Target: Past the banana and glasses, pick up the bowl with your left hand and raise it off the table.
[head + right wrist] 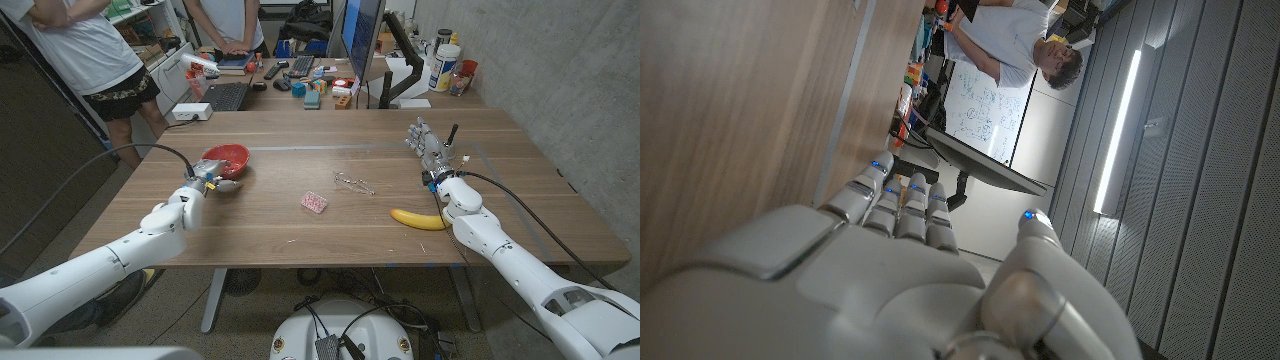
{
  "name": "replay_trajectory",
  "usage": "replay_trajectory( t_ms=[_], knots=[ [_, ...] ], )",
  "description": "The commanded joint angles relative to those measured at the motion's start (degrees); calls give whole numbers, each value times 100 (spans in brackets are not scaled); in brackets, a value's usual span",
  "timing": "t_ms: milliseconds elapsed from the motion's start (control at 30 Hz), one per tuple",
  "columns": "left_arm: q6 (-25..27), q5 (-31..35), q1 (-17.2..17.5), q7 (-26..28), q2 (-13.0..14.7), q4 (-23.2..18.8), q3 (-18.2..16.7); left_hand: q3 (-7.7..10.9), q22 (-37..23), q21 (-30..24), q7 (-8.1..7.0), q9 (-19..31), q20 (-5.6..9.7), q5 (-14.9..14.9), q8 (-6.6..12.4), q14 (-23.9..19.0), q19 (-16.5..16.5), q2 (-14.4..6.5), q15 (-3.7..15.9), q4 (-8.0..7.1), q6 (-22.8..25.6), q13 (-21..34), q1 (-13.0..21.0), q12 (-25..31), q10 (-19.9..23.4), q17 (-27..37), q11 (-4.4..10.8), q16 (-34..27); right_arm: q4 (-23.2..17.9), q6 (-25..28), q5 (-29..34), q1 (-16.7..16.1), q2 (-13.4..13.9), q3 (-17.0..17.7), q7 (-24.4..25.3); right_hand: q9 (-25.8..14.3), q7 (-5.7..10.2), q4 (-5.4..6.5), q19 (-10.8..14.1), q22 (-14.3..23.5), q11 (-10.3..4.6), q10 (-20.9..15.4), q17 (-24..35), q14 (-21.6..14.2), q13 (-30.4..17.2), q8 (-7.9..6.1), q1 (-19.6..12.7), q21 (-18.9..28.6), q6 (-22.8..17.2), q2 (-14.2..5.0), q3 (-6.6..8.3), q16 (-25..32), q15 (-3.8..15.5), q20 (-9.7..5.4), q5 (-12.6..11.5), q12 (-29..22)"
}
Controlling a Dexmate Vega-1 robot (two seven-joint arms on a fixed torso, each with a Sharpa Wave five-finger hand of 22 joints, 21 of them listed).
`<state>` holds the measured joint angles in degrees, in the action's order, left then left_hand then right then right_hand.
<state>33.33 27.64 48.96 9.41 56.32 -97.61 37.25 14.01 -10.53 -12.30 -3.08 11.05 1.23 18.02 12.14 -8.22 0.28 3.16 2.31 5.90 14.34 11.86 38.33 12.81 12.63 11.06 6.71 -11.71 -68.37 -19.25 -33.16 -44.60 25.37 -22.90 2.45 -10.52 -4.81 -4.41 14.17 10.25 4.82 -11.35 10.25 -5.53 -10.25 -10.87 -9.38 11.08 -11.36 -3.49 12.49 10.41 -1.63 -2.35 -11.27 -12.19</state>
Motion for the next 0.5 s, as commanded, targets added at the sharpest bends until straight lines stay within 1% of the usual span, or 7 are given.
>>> replay_trajectory(
  t_ms=[33, 133, 233, 367, 400, 467, 500],
  knots=[
    [-200, 58, -230, 16, -209, 338, 172, -15, -20, -10, 6, 11, 30, 40, 37, -90, 72, 0, 149, -6, 71, 22, 68, 39, 86, 21, 30, -30, 38, 17, 1, 11, -6, 4, 18, -21, 48, 9, 37, 19, -10, -53, 18, -43, -33, -20, -26, 31, -21, 40, -9, 17, -16, 11, -30, 13],
    [-223, 70, -246, 92, -257, 406, 183, -9, -20, -61, -35, 11, 75, 58, 67, -149, 219, -10, 196, 16, 169, 24, 126, 61, 172, 18, 89, -42, 41, 11, -2, 8, -3, 9, 19, -21, 42, 9, 37, 19, -6, -51, 18, -43, -33, -23, -26, 31, -27, 39, -10, 17, -17, 11, -30, 14],
    [-207, 83, -258, 152, -300, 460, 194, 1, -39, -187, -50, 11, 150, 81, 79, -270, 554, -34, 244, 44, 238, 27, 210, 77, 267, 21, 142, -70, 49, -3, -6, 8, -6, 15, 19, -21, 48, 9, 36, 19, -10, -54, 18, -44, -33, -23, -26, 30, -29, 39, -11, 17, -15, 8, -31, 13],
    [-173, 94, -260, 211, -333, 486, 202, 15, -67, -307, -79, 11, 196, 94, 86, -403, 848, -65, 259, 65, 291, 30, 286, 89, 344, 31, 174, -106, 51, -3, -16, 8, -8, 18, 11, -21, 44, 9, 34, 19, -9, -52, 19, -47, -33, -23, -25, 30, -28, 39, -13, 19, -18, 11, -31, 14],
    [-158, 104, -257, 230, -338, 486, 205, 29, -80, -353, -105, 11, 231, 100, 94, -520, 958, -89, 301, 81, 328, 32, 338, 111, 425, 40, 243, -144, 57, -7, -18, 8, -10, 18, 5, -21, 43, 9, 35, 19, -5, -53, 19, -46, -33, -22, -25, 30, -26, 39, -14, 18, -18, 11, -31, 14],
    [-114, 134, -242, 280, -346, 471, 211, 56, -95, -414, -127, 11, 266, 107, 103, -646, 1100, -127, 318, 105, 369, 35, 417, 118, 474, 59, 266, -187, 58, -6, -22, 8, -12, 17, 1, -21, 44, 9, 34, 19, -1, -56, 19, -48, -33, -23, -25, 30, -28, 38, -14, 19, -16, 12, -31, 13],
    [-78, 151, -235, 301, -352, 460, 213, 88, -111, -490, -158, 12, 258, 112, 115, -742, 1274, -162, 367, 143, 420, 41, 524, 136, 552, 78, 287, -215, 56, -4, -23, 8, -9, 16, -4, -21, 44, 9, 33, 19, -6, -54, 19, -49, -33, -22, -25, 30, -27, 38, -14, 19, -17, 11, -31, 14]
  ],
)
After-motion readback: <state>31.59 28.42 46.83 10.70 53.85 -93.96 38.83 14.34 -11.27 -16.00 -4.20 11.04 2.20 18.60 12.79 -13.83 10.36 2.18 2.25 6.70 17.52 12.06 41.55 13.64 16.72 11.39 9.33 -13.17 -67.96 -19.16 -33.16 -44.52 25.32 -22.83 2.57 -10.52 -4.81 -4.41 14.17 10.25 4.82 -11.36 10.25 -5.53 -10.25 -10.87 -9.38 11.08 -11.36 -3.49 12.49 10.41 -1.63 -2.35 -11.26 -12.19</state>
